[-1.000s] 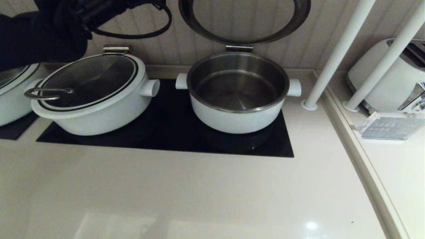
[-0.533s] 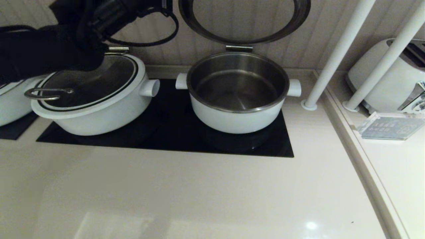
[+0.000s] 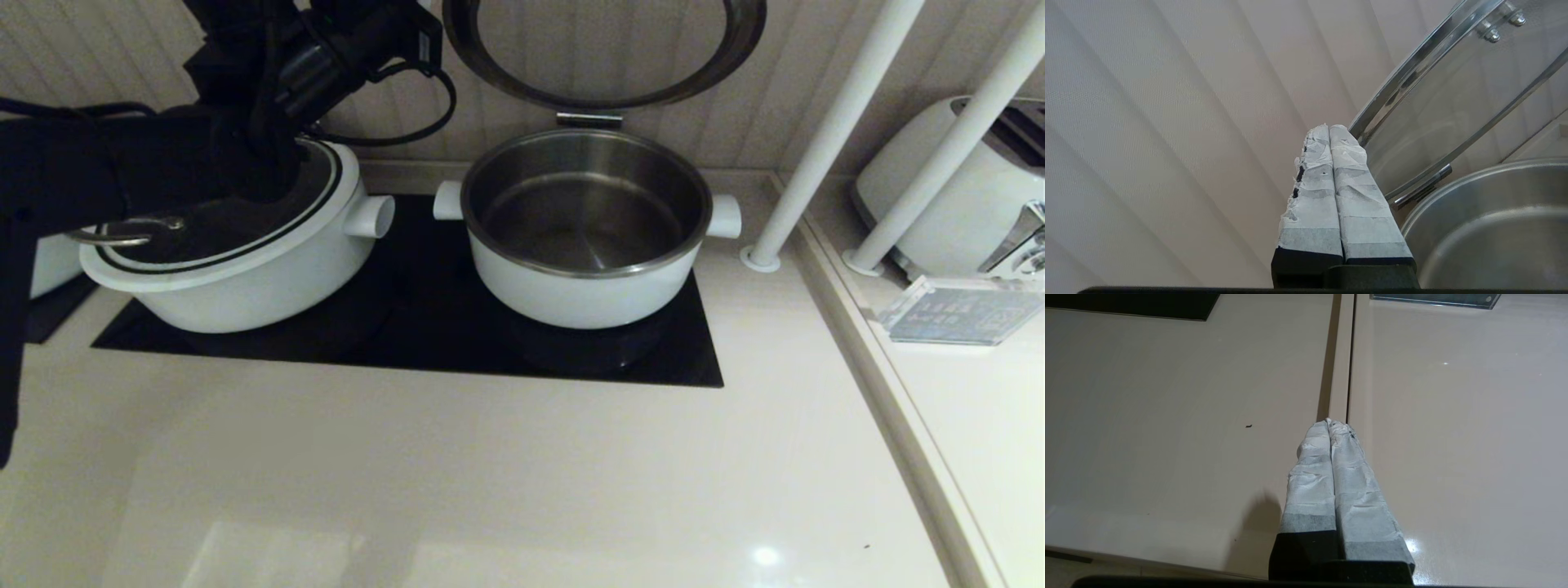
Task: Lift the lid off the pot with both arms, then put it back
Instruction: Close the pot lid
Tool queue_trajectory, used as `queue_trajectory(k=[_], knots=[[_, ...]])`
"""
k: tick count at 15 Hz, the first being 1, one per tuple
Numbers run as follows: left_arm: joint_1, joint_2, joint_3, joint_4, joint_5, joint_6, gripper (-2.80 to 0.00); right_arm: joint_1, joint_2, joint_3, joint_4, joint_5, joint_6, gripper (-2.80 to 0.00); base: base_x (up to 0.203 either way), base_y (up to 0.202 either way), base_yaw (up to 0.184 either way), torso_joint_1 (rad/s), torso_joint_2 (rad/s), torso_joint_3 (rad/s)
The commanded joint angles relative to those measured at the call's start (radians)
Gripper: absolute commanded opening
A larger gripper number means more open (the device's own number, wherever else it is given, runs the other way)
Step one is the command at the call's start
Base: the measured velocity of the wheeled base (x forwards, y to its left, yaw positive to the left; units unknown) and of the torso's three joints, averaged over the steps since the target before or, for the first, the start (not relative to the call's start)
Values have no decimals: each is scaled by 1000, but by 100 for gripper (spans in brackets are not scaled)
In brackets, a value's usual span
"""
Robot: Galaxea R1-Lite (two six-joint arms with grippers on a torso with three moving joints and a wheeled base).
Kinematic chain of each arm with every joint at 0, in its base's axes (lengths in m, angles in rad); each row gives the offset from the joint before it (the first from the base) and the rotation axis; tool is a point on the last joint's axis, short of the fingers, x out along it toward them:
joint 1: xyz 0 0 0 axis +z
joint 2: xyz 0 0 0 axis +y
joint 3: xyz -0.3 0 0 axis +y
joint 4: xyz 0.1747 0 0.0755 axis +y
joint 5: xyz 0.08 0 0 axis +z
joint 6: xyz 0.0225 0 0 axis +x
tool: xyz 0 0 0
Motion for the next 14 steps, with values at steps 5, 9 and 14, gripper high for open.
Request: queue_trajectory(k=[5, 9, 14], knots=[[-18, -30, 2, 10, -30, 4, -280, 1, 0, 0, 0, 0, -1, -280, 0, 0, 0, 0, 0, 0], [-67, -61, 10, 15, -30, 12, -280, 1, 0, 0, 0, 0, -1, -280, 0, 0, 0, 0, 0, 0], [-89, -73, 5, 11, -27, 17, -280, 1, 0, 0, 0, 0, -1, -280, 0, 0, 0, 0, 0, 0]])
